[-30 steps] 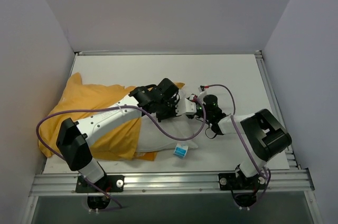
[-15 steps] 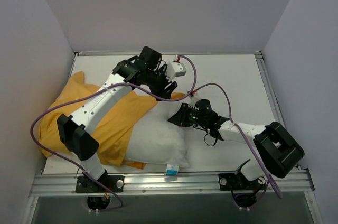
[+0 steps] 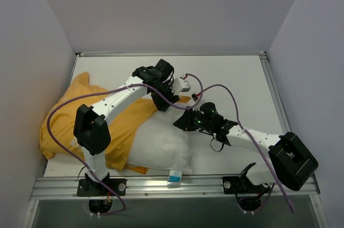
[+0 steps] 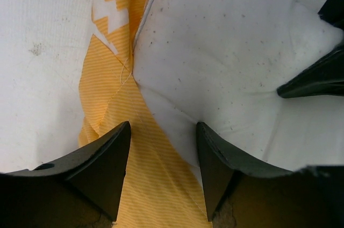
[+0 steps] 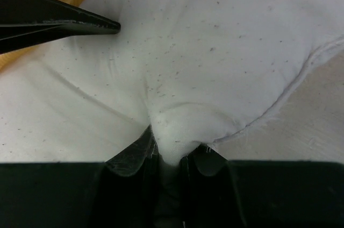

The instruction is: Remove the pillowcase from the pillow

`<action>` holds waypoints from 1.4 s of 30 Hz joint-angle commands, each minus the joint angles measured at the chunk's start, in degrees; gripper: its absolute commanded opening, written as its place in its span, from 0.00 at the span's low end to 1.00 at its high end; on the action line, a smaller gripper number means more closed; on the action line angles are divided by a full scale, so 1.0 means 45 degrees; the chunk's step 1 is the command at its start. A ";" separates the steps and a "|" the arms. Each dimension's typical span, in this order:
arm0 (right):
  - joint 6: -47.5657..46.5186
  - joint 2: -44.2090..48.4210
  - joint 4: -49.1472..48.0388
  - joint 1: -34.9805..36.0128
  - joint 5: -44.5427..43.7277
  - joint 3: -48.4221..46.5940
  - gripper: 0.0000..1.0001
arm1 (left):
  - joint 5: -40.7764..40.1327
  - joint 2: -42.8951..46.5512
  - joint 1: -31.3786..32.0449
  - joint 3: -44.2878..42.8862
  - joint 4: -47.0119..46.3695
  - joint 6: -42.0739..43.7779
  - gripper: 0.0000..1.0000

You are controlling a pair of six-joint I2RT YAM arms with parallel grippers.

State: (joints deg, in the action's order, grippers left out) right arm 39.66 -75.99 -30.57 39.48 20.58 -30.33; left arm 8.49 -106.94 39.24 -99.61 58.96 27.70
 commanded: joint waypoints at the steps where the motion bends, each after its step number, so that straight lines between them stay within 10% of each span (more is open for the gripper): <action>1: -0.0630 0.0518 0.1147 0.0112 -0.0295 0.0333 0.00 | -0.0873 0.0637 -0.0478 0.0164 0.0238 0.0426 0.60; 14: -0.0668 0.1377 0.1890 0.0093 -0.0471 0.0626 0.00 | -0.0186 0.1341 -0.1474 -0.0189 0.0882 0.0640 0.62; 17: -0.0649 0.1417 0.1968 0.0093 -0.0510 0.0568 0.00 | -0.0421 0.1283 -0.1475 0.0104 0.0824 0.0680 0.50; 21: -0.0630 0.1417 0.2104 0.0112 -0.0588 0.0353 0.00 | -0.0597 0.0952 -0.1455 0.0222 0.0454 0.0349 0.03; 29: -0.0669 0.3480 0.4445 -0.0179 -0.2184 -0.0799 0.00 | -0.4873 -0.1665 -0.2351 0.0066 -0.1675 0.0425 0.02; 42: -0.3050 0.5969 0.8452 -1.0031 0.0601 -0.0506 0.00 | -0.4602 0.0989 -0.5262 0.2254 -0.3765 0.2945 0.02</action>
State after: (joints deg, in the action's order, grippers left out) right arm 32.38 -48.56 1.30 4.03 24.75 -30.22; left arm -2.90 -104.73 22.13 -89.73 45.80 34.79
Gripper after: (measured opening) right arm 0.140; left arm 0.029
